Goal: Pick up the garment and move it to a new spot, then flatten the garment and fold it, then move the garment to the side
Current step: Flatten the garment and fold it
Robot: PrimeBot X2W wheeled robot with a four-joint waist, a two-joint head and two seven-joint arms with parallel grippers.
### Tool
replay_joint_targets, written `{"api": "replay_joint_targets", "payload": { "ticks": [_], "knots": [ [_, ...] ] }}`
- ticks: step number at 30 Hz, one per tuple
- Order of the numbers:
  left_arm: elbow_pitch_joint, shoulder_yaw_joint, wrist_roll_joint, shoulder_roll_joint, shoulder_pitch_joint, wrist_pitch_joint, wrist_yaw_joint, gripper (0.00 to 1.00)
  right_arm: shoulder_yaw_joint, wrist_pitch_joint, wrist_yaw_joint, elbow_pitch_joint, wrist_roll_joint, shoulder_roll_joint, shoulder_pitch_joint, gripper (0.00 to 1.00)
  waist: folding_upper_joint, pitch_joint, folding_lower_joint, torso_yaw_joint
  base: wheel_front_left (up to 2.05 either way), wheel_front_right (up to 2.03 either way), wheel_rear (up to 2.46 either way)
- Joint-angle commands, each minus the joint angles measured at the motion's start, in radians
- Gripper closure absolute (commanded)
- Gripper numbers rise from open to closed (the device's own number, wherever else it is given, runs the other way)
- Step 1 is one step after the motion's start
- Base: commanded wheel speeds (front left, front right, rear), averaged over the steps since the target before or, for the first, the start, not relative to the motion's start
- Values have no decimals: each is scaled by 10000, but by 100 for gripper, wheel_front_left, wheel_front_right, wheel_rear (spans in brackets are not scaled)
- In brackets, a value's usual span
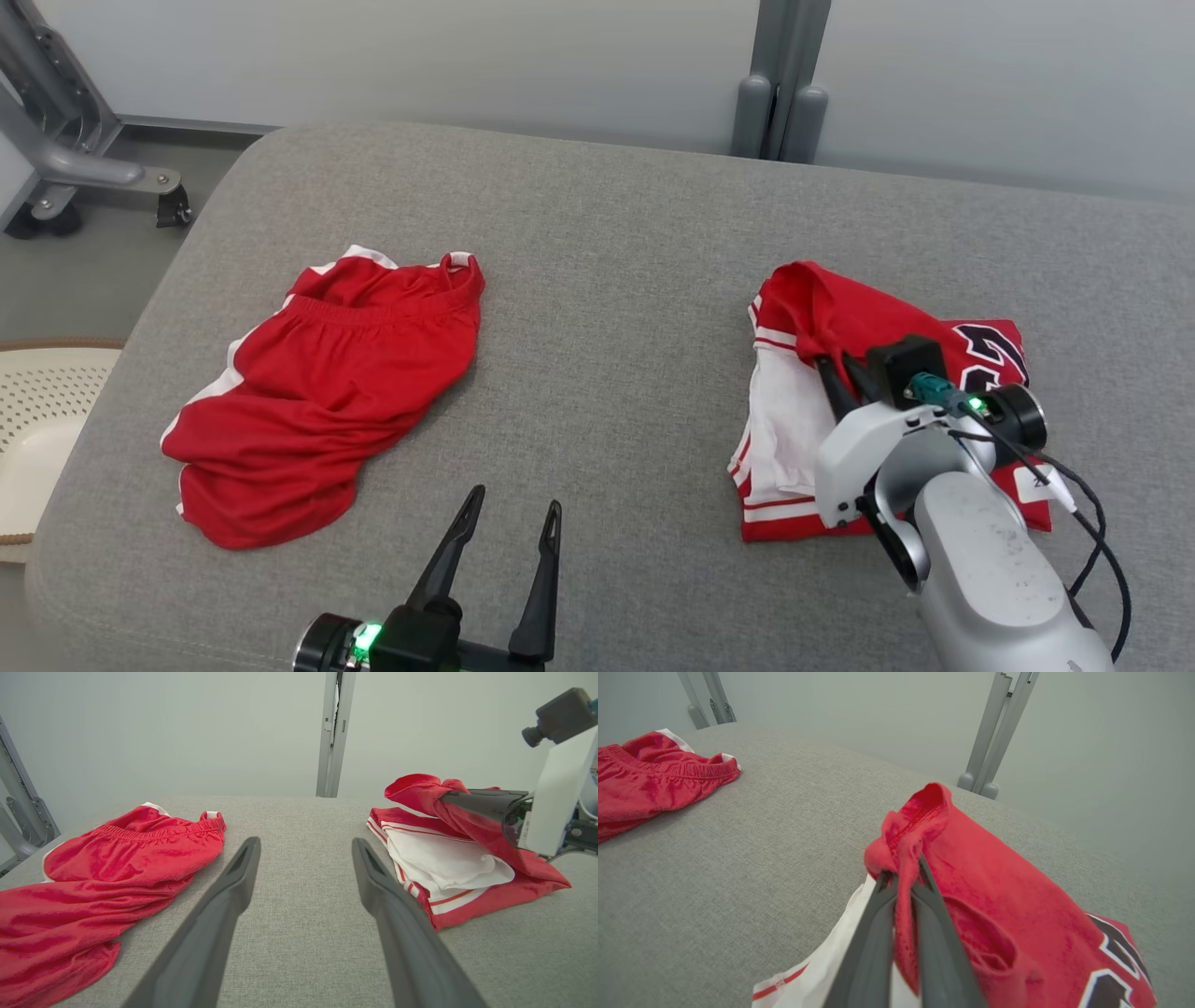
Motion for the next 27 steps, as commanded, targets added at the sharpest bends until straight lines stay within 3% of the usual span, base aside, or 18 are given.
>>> {"api": "replay_joint_targets", "payload": {
  "ticks": [1,5,6,7,15,22,27],
  "knots": [
    [29,-3,-57,-13,-58,-4,-34,0,142,55,-16,-91,70,16,176,100,0,108,0,102,0,0,0],
    [70,-65,-119,-19,-208,-4,10,0,657,222,-16,-167,593,43,282,100,0,187,0,136,0,0,0],
    [74,-73,-133,-18,-225,-3,36,0,750,242,-16,-196,740,46,284,91,0,191,0,127,0,0,0],
    [77,-87,-135,-19,-244,-4,65,0,847,264,-18,-261,886,40,272,0,0,191,0,110,0,0,0],
    [86,15,-107,-17,-116,-3,166,0,1102,-23,-16,-1650,2240,38,463,0,0,33,0,-244,0,0,0],
    [27,165,-33,-13,107,-3,153,0,-281,158,-18,-2880,2443,-254,1217,0,0,-236,0,-837,0,0,0],
    [-30,277,25,-12,199,-4,114,0,-1002,506,-15,-2656,3764,-496,1589,0,0,-319,0,-1346,0,0,0]
  ]
}}
